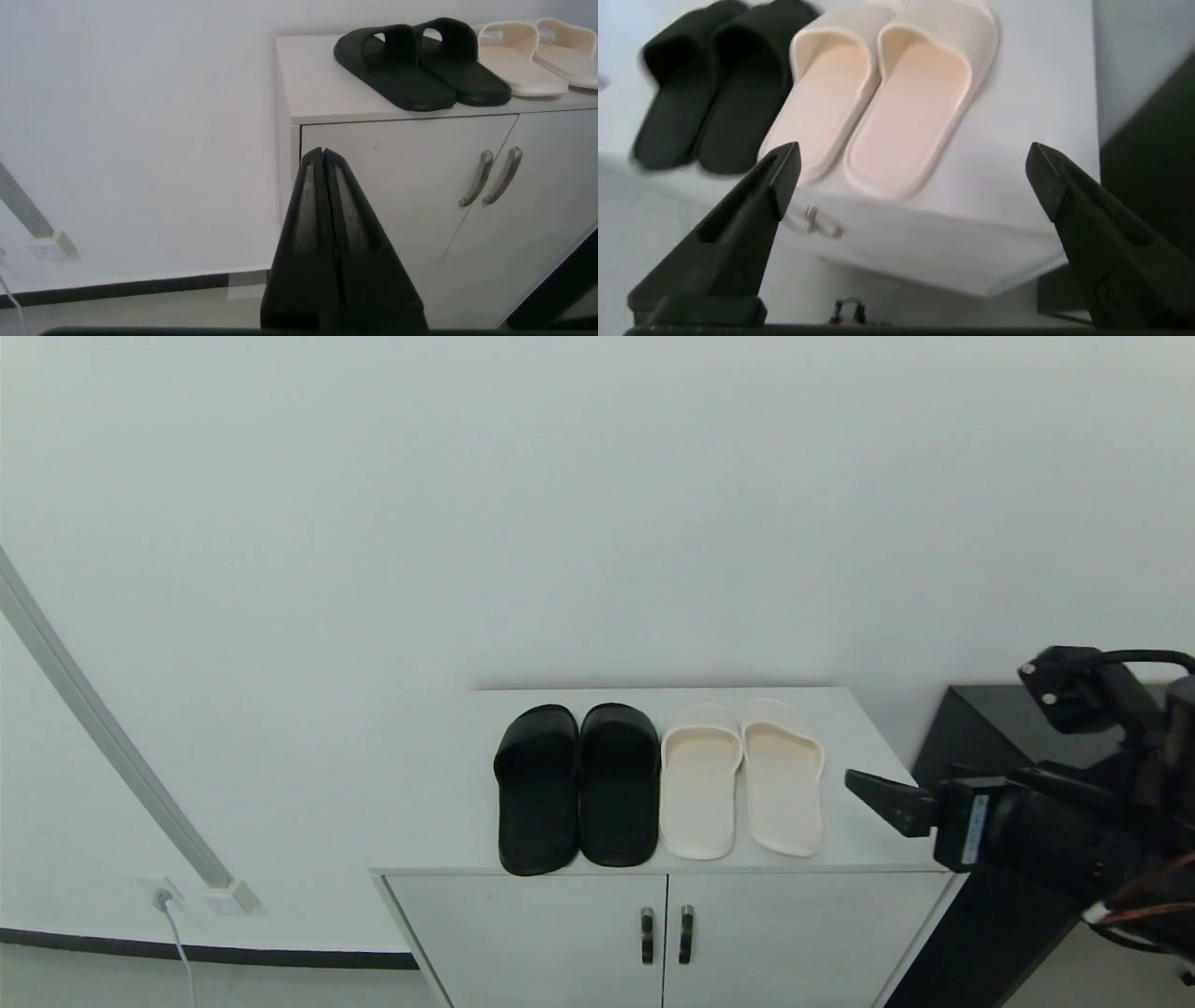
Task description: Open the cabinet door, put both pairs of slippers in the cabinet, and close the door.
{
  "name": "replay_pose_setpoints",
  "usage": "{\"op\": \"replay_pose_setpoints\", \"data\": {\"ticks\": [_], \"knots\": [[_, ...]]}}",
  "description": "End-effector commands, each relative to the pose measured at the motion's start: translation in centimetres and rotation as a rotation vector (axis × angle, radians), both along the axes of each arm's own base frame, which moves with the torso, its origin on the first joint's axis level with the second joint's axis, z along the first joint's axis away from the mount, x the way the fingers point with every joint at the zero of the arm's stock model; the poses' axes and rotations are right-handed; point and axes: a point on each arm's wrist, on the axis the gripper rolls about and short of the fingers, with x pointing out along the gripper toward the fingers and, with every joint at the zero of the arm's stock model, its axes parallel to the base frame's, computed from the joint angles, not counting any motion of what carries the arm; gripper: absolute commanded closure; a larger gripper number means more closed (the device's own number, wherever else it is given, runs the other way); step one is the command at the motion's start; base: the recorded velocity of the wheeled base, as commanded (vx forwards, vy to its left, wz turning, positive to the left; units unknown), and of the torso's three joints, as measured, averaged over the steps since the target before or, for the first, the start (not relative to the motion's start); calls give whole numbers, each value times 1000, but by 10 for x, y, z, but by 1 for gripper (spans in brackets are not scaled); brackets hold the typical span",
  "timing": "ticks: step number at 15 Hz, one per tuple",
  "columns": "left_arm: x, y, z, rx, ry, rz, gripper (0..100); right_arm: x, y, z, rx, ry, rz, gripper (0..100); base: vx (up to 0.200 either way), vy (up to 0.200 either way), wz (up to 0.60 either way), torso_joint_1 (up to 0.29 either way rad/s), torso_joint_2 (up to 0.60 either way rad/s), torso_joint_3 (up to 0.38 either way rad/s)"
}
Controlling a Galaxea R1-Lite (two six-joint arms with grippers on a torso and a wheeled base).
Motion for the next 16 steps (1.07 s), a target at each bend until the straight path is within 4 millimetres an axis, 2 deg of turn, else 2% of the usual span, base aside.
{"op": "replay_pose_setpoints", "data": {"ticks": [1, 5, 8, 11, 16], "knots": [[0, 0, 0, 0, 1, 0, 100, 32, 42, -25, -56, 22, -61, 0, 0, 0, 0, 0, 0, 0], [0, 0, 0, 0, 1, 0, 100, 55, 79, -36, -93, 10, -119, 0, 0, 0, 0, 0, 0, 0], [0, 0, 0, 0, 1, 0, 100, 75, 98, -49, -124, 15, -164, 0, 0, 0, 0, 0, 0, 0], [0, 0, 0, 0, 1, 0, 100, 93, 113, -63, -139, 21, -202, 0, 0, 0, 0, 0, 0, 0], [0, 0, 0, 0, 1, 0, 100, 124, 123, -72, -131, 16, -246, 0, 0, 0, 0, 0, 0, 0]]}}
